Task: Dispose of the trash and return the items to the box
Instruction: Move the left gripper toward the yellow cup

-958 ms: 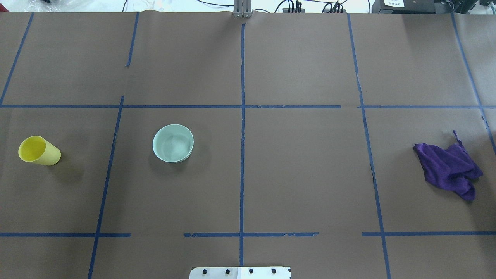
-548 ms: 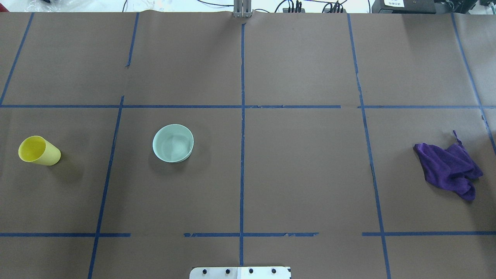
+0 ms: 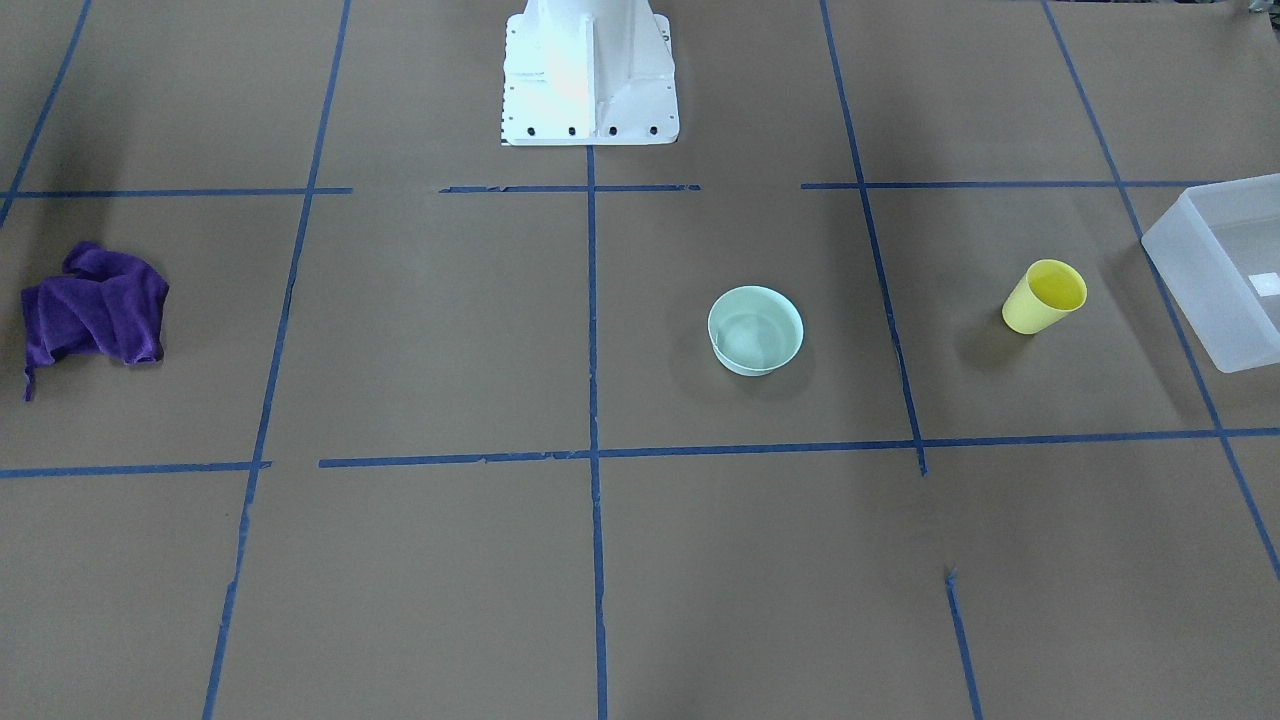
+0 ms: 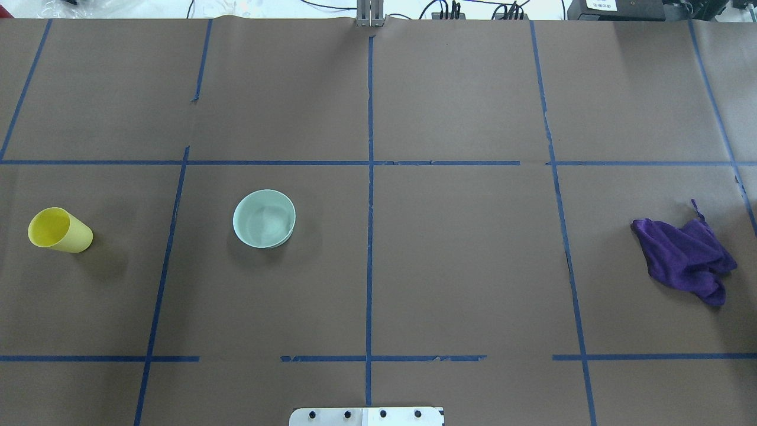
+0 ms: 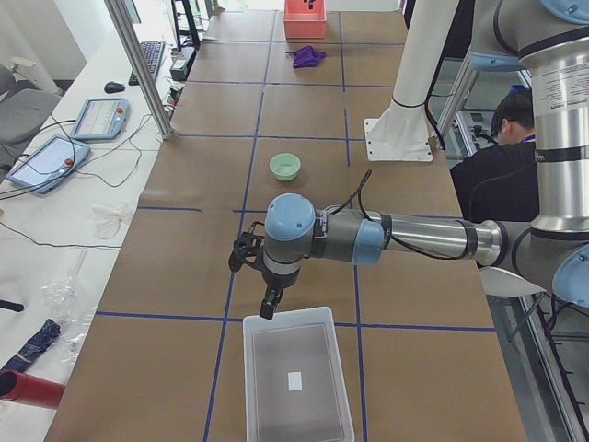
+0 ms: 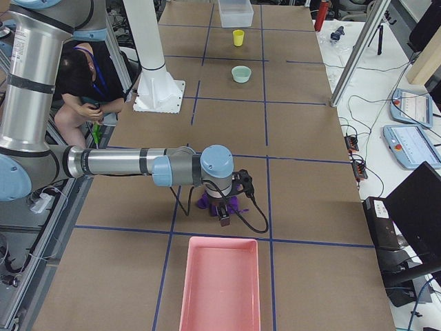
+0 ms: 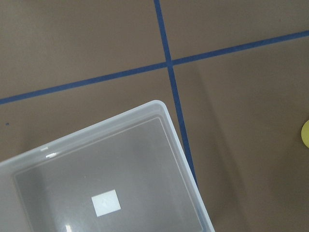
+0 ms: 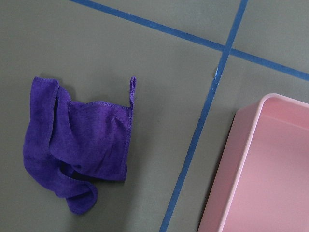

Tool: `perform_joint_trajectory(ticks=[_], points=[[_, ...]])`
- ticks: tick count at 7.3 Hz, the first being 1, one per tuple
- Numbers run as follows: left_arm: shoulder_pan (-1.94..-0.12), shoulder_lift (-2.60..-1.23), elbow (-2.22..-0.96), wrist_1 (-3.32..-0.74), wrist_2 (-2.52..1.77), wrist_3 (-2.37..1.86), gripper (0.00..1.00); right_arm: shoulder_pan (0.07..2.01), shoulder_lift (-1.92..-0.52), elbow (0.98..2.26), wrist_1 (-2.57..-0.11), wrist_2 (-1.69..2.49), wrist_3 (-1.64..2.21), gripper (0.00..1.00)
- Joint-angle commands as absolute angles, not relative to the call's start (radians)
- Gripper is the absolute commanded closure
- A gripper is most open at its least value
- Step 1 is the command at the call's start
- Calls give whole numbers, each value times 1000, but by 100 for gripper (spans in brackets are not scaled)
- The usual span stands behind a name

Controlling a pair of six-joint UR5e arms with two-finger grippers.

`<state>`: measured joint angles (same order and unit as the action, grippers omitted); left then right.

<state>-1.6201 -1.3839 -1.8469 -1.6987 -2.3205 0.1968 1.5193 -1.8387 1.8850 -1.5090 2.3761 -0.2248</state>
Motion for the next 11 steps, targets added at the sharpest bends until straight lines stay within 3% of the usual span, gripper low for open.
perform_joint_trajectory(ticks=[1, 5, 9, 11], points=[[-1618, -1393, -1790, -2076, -2322, 189, 0, 1517, -1816, 1885, -1377, 2375, -197, 0], [-1615, -1402, -1697, -2493, -2417, -83, 0, 1483, -1773, 1887, -1247, 2384, -129, 0], [-1358, -1362, -1730, -2654, -2364, -429, 0, 1456, -1790, 1884, -1117, 2385, 43, 0], [-1208, -1312, -1744, -2655, -2085, -573, 0, 1456, -1790, 1882, -1117, 2385, 43, 0]])
